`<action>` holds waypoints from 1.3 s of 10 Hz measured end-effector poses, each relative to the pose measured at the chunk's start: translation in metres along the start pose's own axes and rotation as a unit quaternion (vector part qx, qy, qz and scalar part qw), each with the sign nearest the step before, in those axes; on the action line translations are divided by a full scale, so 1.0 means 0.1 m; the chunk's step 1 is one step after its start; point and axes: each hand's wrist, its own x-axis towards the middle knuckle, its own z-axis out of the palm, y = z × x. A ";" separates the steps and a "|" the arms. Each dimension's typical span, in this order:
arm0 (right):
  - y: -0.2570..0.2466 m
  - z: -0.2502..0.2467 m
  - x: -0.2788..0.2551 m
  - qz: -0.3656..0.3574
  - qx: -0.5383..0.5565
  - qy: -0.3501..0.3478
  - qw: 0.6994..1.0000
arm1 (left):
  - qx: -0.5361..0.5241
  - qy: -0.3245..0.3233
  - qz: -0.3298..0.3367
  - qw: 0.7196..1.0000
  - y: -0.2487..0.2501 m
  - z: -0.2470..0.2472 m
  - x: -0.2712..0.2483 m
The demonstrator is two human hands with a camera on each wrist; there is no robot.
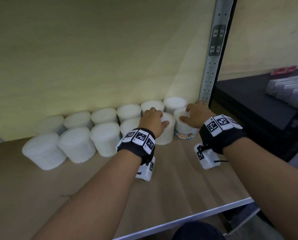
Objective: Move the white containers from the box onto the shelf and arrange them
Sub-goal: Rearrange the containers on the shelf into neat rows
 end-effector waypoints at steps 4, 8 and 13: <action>0.05 -0.05 -0.01 -0.043 0.017 -0.011 0.999 | 0.005 -0.004 -0.001 1.000 0.01 0.00 -0.01; 0.03 -0.07 -0.04 -0.043 0.017 -0.013 0.999 | 0.007 -0.005 -0.005 1.000 0.02 0.00 -0.01; 0.02 -0.12 -0.08 -0.073 -0.001 -0.020 0.997 | 0.018 -0.014 -0.009 1.000 0.05 -0.02 -0.02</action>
